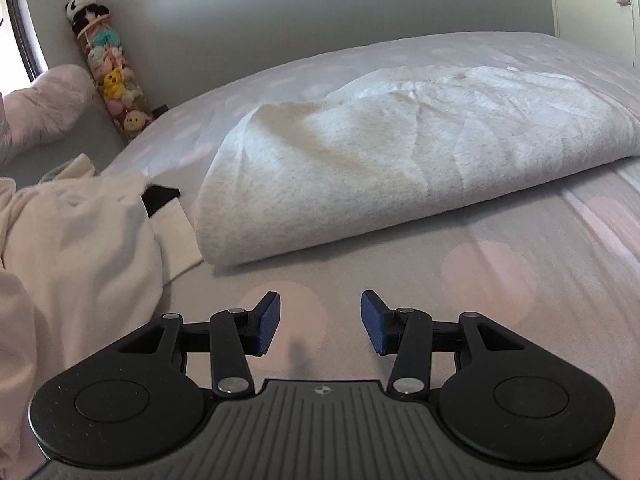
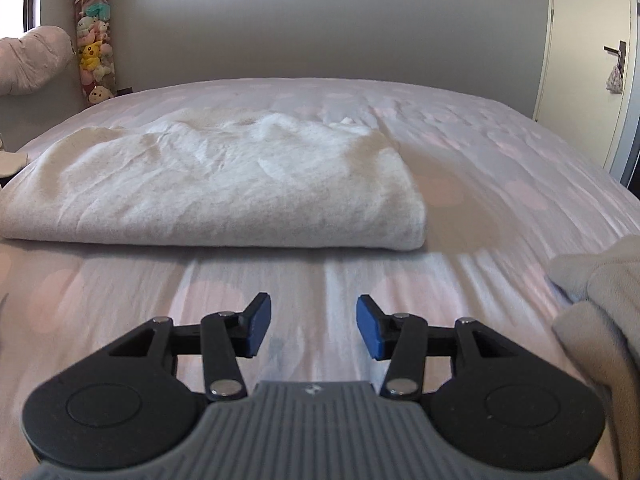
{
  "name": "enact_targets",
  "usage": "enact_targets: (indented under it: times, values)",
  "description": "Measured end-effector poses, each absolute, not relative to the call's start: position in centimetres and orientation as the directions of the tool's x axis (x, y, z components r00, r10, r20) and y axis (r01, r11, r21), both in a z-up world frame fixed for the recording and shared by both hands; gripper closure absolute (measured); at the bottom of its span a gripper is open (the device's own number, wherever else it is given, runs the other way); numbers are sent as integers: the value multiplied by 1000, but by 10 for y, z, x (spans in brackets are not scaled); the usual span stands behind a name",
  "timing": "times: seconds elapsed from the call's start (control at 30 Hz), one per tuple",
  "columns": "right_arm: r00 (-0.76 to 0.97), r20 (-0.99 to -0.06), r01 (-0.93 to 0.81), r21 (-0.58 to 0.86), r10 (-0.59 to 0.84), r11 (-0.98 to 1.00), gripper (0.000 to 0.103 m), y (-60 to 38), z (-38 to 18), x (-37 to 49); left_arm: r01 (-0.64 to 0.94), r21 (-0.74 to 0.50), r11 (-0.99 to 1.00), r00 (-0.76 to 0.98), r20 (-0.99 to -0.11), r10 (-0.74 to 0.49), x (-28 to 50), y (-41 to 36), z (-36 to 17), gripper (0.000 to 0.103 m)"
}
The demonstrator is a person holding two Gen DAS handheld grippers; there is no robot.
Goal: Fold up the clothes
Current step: 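Release the folded sweatshirt with both grippers and pull them back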
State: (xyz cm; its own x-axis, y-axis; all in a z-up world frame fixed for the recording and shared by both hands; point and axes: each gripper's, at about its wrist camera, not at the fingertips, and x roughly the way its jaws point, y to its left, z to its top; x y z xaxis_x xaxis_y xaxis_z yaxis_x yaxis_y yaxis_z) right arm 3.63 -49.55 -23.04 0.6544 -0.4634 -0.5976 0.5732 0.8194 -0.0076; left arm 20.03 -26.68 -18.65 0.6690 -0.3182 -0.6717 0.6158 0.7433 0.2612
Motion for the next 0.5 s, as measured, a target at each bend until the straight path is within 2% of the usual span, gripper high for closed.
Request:
enact_targets:
  times: [0.2, 0.3, 0.37, 0.5]
  values:
    - [639, -626, 615, 68, -446, 786, 47, -512, -244, 33, 592, 159, 790, 613, -725, -314, 215, -260, -206, 60]
    - [655, -630, 630, 152, -417, 762, 44, -523, -248, 32, 548, 60, 834, 594, -729, -338, 230, -252, -206, 60]
    - [674, -620, 633, 206, -401, 746, 38, -529, -249, 32, 527, 10, 850, 587, -727, -355, 239, -249, -206, 60]
    - [692, -609, 628, 244, -387, 739, 37, -537, -251, 39, 505, -45, 862, 583, -718, -379, 253, -247, -207, 59]
